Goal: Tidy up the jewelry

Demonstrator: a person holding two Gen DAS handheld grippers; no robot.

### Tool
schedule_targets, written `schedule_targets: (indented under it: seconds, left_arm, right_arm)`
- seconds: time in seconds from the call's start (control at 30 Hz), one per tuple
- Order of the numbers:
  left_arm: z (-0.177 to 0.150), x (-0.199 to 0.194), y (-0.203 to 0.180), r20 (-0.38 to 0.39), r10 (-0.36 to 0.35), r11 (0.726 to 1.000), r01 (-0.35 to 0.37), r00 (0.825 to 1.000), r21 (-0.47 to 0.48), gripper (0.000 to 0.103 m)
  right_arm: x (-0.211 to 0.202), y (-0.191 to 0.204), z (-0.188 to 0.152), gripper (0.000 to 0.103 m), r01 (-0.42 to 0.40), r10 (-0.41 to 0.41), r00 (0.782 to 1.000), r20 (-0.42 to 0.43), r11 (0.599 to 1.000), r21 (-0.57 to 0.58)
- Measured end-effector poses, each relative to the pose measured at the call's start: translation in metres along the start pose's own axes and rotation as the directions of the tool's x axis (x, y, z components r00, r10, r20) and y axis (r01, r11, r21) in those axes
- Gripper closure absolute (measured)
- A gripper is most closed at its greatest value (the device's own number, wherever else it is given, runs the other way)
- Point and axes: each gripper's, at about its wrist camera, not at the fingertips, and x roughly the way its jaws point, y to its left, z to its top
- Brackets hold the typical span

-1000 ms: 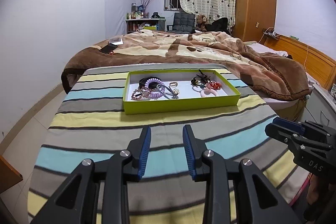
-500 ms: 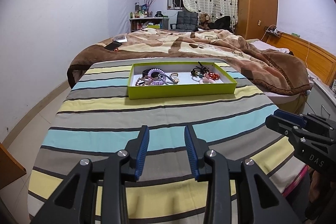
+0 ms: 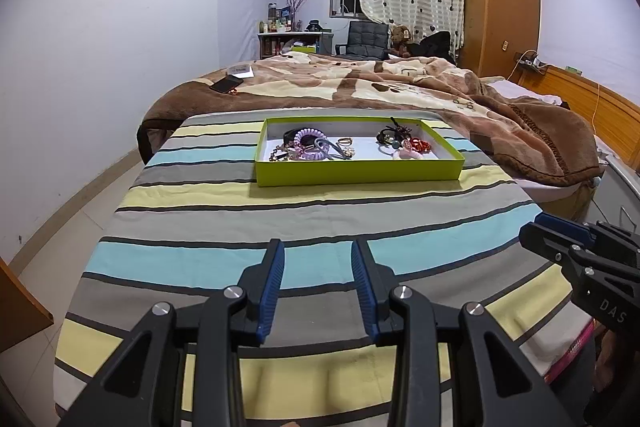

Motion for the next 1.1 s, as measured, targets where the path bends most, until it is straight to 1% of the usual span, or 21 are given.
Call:
schedule_targets:
  seconds: [1.1]
  left_arm:
    - [-0.0017,0.0035,-0.0008,-0.003,0.005,1.0,-0.005,1.0,0.01,0.067]
  right_arm:
    - [-0.0002,0.0013,-0.0048,0.074,-0.008,0.008,1.0,-0.008,1.0,0.003]
